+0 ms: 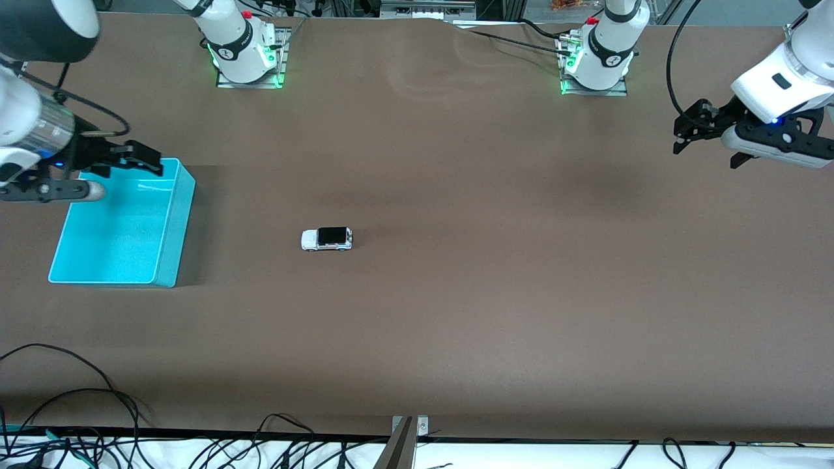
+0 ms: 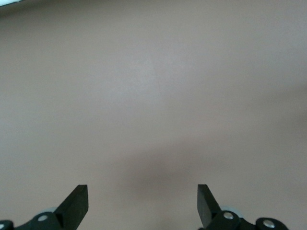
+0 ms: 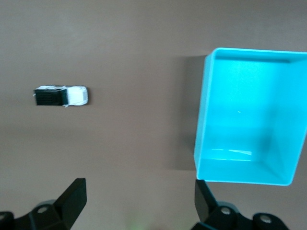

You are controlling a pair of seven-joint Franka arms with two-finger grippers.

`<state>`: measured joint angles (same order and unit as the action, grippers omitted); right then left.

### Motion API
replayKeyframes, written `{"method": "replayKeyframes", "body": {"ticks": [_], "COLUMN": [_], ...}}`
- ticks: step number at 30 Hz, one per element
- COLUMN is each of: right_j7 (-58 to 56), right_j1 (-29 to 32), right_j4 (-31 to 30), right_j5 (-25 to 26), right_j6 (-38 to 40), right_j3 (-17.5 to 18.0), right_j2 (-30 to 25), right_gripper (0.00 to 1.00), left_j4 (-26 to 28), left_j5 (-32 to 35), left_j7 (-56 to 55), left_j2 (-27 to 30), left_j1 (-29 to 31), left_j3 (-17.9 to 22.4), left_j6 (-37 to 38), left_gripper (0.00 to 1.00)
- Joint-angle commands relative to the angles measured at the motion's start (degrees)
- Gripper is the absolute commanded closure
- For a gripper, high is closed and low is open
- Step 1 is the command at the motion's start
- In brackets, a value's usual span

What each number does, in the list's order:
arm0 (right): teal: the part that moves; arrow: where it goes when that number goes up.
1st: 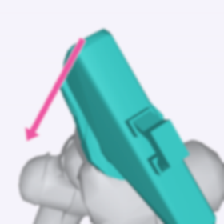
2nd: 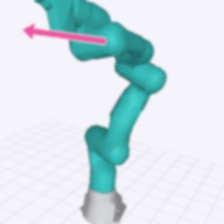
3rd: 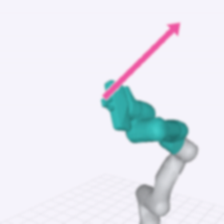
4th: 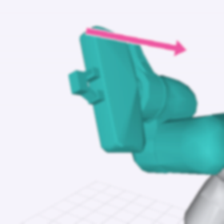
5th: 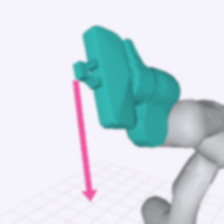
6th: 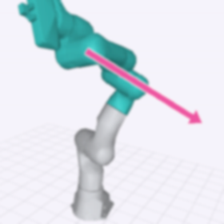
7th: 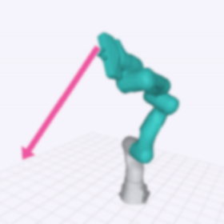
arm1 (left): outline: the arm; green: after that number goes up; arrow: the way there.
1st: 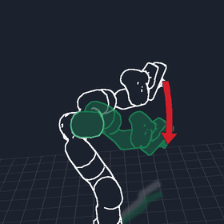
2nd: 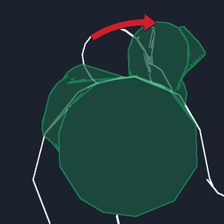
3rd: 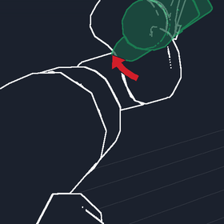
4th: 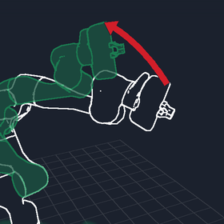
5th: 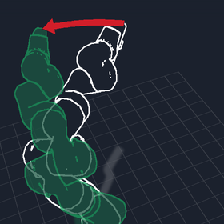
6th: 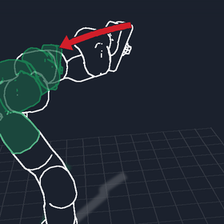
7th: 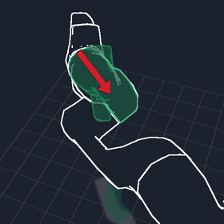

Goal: Wind and store white jeep toy

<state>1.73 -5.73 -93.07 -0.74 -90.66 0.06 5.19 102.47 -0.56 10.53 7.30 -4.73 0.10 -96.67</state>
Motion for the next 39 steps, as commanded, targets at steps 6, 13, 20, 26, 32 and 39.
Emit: {"method": "replayKeyframes", "body": {"ticks": [6, 13, 20, 26, 32, 39], "right_j7": [-2.6, -17.0, -31.2, -44.9, -54.4, -63.8], "right_j1": [-6.6, -8.9, -11.1, -11.9, -12.0, -12.3], "right_j4": [0.2, 0.1, 0.0, -0.4, -0.7, -3.8], "right_j5": [0.8, 0.2, 0.1, -0.4, -1.8, -1.8], "right_j6": [-2.2, -4.9, -7.2, -11.0, -14.1, -21.9], "right_j3": [0.1, 0.2, 0.2, 0.5, 1.4, 3.4], "right_j2": [2.6, 5.2, 8.4, 11.8, 15.0, 17.0], "right_gripper": [0.0, 0.0, 0.0, 0.0, 0.0, 0.0], "left_j4": [-7.0, -9.7, -9.8, -9.8, -9.8, -10.1], "left_j5": [-1.2, -1.2, -1.4, -1.5, -1.8, -1.9], "left_j7": [-0.3, -0.4, -3.5, -4.1, -4.4, -6.6], "left_j2": [-4.0, -6.1, -6.1, -6.1, -6.8, -7.7], "left_j1": [1.5, 2.2, 2.1, 2.2, 2.3, 2.4], "left_j3": [0.7, 0.8, 0.5, 0.5, 0.7, 0.8], "left_j6": [7.2, 8.3, 8.3, 8.3, 8.4, 8.3], "left_gripper": [0.0, 0.0, 0.0, 0.0, 0.0, 0.0]}}
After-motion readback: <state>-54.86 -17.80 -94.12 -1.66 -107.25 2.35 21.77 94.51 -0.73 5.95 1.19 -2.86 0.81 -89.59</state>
